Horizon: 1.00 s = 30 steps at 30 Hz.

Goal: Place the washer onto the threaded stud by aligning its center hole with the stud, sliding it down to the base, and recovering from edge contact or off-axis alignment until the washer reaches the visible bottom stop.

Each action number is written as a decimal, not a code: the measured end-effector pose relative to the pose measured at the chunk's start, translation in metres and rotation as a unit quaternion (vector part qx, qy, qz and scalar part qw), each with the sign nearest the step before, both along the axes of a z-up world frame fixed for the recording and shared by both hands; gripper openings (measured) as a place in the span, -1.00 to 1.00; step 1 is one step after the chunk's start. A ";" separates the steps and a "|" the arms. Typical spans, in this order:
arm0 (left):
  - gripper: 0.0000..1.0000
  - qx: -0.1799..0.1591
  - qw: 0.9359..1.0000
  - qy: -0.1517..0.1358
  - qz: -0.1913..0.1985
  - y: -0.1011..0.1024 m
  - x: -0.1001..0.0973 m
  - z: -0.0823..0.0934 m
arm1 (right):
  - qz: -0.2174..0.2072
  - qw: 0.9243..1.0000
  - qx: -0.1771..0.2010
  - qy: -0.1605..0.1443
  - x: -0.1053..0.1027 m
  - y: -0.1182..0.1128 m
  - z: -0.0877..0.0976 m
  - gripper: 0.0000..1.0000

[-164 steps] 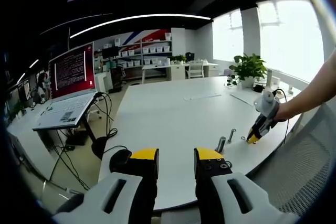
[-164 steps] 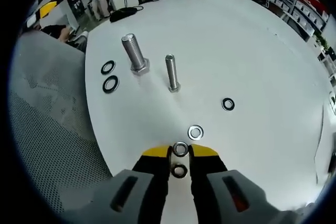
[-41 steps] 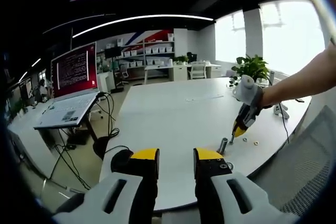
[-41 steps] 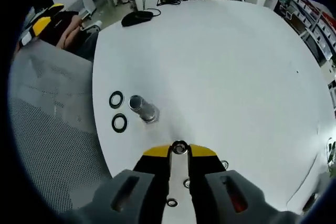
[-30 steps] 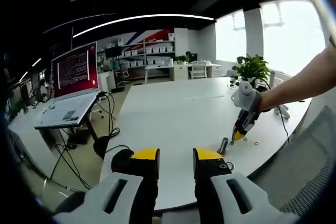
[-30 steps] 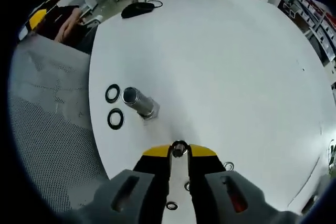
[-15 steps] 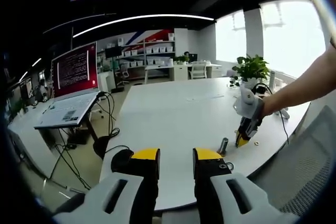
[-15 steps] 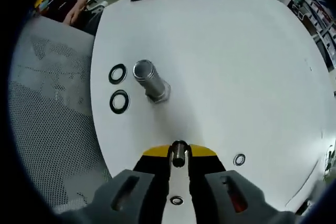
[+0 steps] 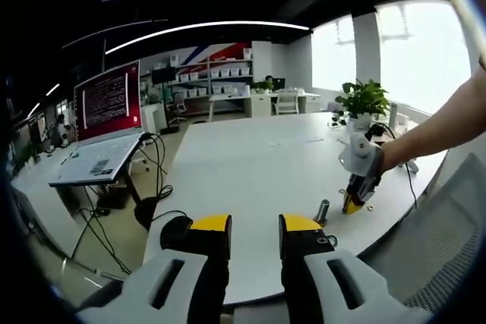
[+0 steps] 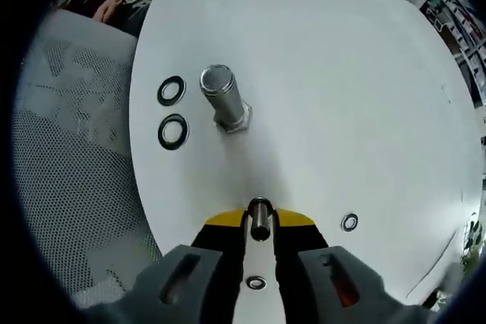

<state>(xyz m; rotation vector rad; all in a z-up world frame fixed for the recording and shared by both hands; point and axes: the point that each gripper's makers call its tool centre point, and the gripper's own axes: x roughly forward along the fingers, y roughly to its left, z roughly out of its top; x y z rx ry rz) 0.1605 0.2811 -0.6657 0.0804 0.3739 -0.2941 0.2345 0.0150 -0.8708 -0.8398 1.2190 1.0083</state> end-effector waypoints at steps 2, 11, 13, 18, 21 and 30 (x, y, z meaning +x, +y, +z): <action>-0.54 0.000 1.000 0.000 0.000 0.000 0.000 0.000 | -0.006 1.000 0.006 -0.001 0.000 0.001 0.001 -0.71; -0.54 -0.001 1.000 -0.002 -0.002 -0.001 0.000 0.001 | -0.001 1.000 0.003 0.020 -0.016 -0.013 0.006 -0.67; -0.54 -0.002 1.000 -0.003 -0.003 -0.001 0.000 0.001 | 0.005 1.000 -0.001 0.022 -0.021 -0.014 0.007 -0.67; -0.54 -0.002 1.000 -0.001 -0.005 -0.001 -0.001 0.000 | 0.023 0.999 -0.026 0.027 -0.029 -0.019 0.004 -0.66; -0.54 -0.002 1.000 -0.001 -0.006 -0.002 -0.001 0.000 | 0.049 0.996 -0.066 0.017 -0.030 -0.026 0.003 -0.64; -0.54 -0.001 1.000 0.000 -0.009 -0.002 -0.001 0.000 | 0.083 0.993 -0.087 0.019 -0.031 -0.023 0.000 -0.63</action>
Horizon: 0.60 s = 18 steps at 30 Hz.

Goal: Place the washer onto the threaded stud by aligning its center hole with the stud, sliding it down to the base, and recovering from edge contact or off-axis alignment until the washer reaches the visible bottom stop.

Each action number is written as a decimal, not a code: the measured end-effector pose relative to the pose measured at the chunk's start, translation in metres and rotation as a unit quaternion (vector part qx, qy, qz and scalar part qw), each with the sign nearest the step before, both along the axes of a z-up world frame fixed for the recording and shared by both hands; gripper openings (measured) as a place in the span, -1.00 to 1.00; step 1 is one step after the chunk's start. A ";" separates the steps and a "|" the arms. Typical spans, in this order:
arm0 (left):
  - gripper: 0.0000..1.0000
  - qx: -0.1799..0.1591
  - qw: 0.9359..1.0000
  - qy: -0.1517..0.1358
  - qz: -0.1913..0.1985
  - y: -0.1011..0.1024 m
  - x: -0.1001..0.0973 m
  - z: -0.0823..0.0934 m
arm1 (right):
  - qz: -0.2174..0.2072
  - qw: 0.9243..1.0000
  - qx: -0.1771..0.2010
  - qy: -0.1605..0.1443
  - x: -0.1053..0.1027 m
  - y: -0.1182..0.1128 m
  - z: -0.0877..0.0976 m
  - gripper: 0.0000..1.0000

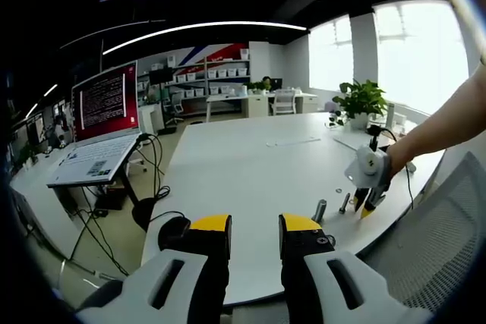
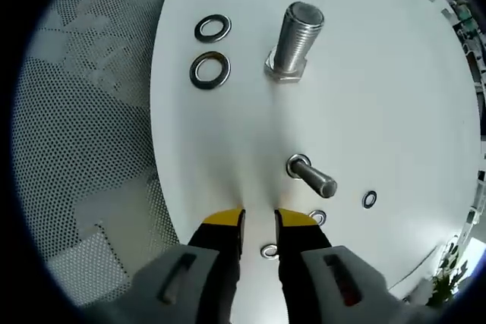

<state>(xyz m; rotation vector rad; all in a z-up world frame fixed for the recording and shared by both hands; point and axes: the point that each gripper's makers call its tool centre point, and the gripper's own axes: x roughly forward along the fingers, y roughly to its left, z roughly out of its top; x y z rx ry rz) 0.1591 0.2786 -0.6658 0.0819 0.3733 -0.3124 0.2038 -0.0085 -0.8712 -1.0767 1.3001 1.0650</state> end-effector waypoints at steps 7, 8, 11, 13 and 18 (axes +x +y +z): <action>-0.54 -0.001 1.000 -0.001 -0.002 -0.001 0.000 0.000 | 0.009 1.000 0.029 -0.006 -0.002 -0.003 0.001 -0.62; -0.54 -0.002 1.000 -0.002 -0.002 -0.001 0.000 0.001 | 0.010 0.999 0.033 -0.008 -0.002 -0.002 0.001 -0.62; -0.56 -0.003 1.000 -0.001 -0.003 -0.001 0.000 0.001 | -0.003 0.999 0.048 -0.011 -0.002 -0.002 0.001 -0.62; -0.57 -0.004 1.000 -0.002 -0.004 -0.002 0.000 0.001 | -0.010 0.998 0.053 -0.013 -0.002 -0.002 0.001 -0.62; -0.57 -0.004 1.000 -0.004 -0.007 -0.003 0.000 0.002 | -0.066 0.996 0.060 0.003 -0.007 -0.003 0.001 -0.67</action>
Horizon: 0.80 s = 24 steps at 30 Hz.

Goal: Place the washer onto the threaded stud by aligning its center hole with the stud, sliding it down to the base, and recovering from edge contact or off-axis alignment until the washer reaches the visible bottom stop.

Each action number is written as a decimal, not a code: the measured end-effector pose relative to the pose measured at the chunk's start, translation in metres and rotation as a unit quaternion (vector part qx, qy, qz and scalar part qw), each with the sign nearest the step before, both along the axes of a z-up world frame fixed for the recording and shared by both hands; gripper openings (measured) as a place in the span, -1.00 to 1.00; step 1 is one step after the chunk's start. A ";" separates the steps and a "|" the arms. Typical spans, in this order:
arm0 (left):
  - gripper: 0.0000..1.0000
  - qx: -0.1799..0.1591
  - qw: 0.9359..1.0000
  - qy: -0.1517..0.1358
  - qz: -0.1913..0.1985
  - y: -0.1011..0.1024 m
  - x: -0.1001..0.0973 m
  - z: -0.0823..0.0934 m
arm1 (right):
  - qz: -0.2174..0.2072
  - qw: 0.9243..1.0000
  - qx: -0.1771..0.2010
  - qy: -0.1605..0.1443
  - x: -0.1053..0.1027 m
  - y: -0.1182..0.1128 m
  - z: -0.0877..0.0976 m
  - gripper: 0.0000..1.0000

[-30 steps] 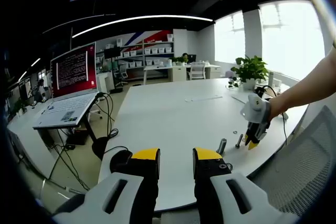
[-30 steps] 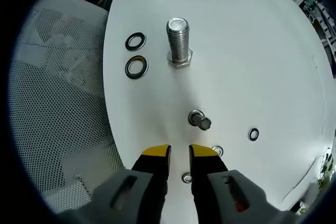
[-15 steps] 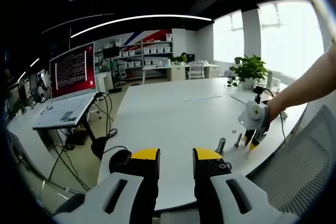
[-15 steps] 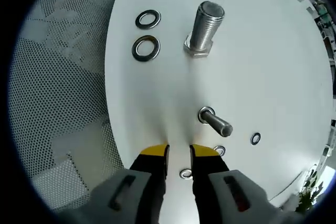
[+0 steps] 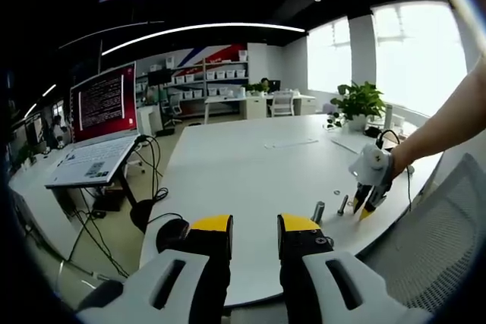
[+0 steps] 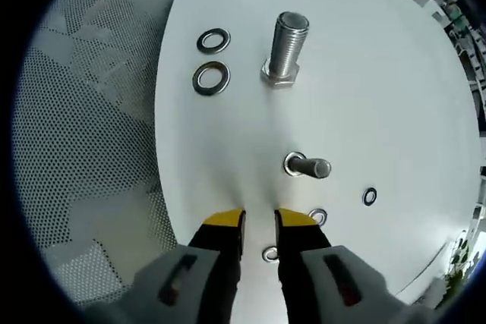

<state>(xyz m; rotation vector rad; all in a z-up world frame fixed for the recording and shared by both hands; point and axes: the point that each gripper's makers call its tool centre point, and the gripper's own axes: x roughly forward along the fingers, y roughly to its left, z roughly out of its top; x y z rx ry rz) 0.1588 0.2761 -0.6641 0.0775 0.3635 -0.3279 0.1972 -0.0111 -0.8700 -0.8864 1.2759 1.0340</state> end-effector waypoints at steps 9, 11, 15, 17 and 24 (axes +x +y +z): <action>-0.57 -0.005 1.000 -0.010 -0.010 -0.003 0.001 0.004 | -0.059 0.998 0.031 0.004 0.004 0.007 0.028 -0.68; -0.57 -0.003 1.000 -0.007 -0.007 -0.003 0.001 0.003 | -0.065 0.997 0.038 -0.008 0.005 0.005 0.039 -0.67; -0.57 0.002 1.000 0.001 -0.007 -0.003 0.003 0.000 | -0.079 0.995 0.057 -0.021 0.006 -0.006 0.050 -0.66; -0.58 0.005 1.000 0.003 -0.006 -0.003 0.003 0.000 | -0.078 0.995 0.053 -0.022 0.006 -0.015 0.049 -0.55; -0.60 0.006 1.000 0.014 0.000 0.001 0.003 -0.004 | -0.092 0.994 0.043 -0.036 0.011 -0.053 0.046 -0.49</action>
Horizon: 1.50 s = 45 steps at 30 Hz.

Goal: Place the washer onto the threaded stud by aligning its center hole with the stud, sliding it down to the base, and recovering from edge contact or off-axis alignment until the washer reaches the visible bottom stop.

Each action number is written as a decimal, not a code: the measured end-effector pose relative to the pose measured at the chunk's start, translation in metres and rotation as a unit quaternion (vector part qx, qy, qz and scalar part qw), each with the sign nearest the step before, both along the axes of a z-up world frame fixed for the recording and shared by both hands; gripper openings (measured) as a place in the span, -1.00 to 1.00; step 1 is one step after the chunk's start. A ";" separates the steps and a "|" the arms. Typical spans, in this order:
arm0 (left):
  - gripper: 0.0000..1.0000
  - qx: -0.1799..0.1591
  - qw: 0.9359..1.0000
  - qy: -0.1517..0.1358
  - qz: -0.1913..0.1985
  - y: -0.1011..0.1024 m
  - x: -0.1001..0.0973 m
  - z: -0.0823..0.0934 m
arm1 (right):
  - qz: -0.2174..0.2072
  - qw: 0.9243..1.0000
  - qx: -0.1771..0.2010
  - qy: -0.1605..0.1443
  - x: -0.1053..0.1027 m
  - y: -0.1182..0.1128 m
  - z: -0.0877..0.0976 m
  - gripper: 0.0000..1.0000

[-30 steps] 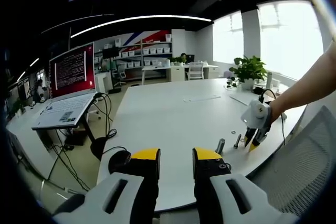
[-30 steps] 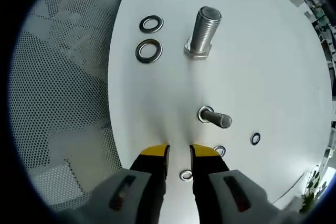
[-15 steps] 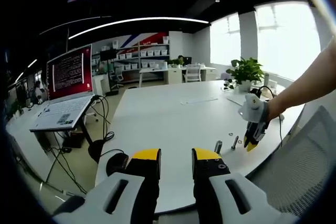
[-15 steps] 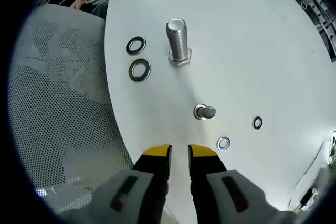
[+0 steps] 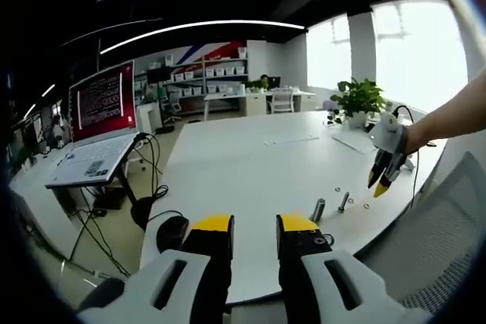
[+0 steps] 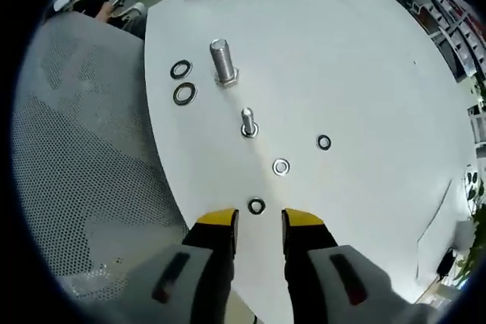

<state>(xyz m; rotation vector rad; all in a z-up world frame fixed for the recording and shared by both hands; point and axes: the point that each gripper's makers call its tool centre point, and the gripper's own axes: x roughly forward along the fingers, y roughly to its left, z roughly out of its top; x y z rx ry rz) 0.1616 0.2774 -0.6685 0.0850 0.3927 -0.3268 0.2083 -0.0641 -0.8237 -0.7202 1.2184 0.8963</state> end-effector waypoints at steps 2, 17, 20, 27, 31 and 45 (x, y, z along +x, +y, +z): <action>-0.61 -0.006 1.000 -0.014 -0.002 -0.001 0.001 0.005 | 0.002 1.000 0.007 -0.001 -0.002 -0.002 -0.001 -0.49; -0.62 -0.003 1.000 -0.012 0.010 0.005 -0.001 0.004 | 0.030 0.998 0.052 -0.021 -0.018 -0.006 -0.028 -0.41; -0.62 -0.003 1.000 -0.013 0.014 0.006 -0.001 0.003 | 0.037 0.997 0.063 -0.029 -0.017 -0.007 -0.036 -0.42; -0.62 -0.020 0.999 -0.021 0.024 0.008 -0.001 0.007 | 0.026 0.993 0.101 -0.054 -0.011 0.005 -0.042 -0.46; -0.62 -0.021 0.999 -0.014 0.030 0.010 -0.002 0.004 | 0.018 0.992 0.108 -0.062 -0.008 0.007 -0.042 -0.47; -0.63 -0.019 0.999 -0.006 0.030 0.011 -0.001 0.001 | 0.027 0.997 0.065 -0.044 -0.009 0.010 -0.042 -0.59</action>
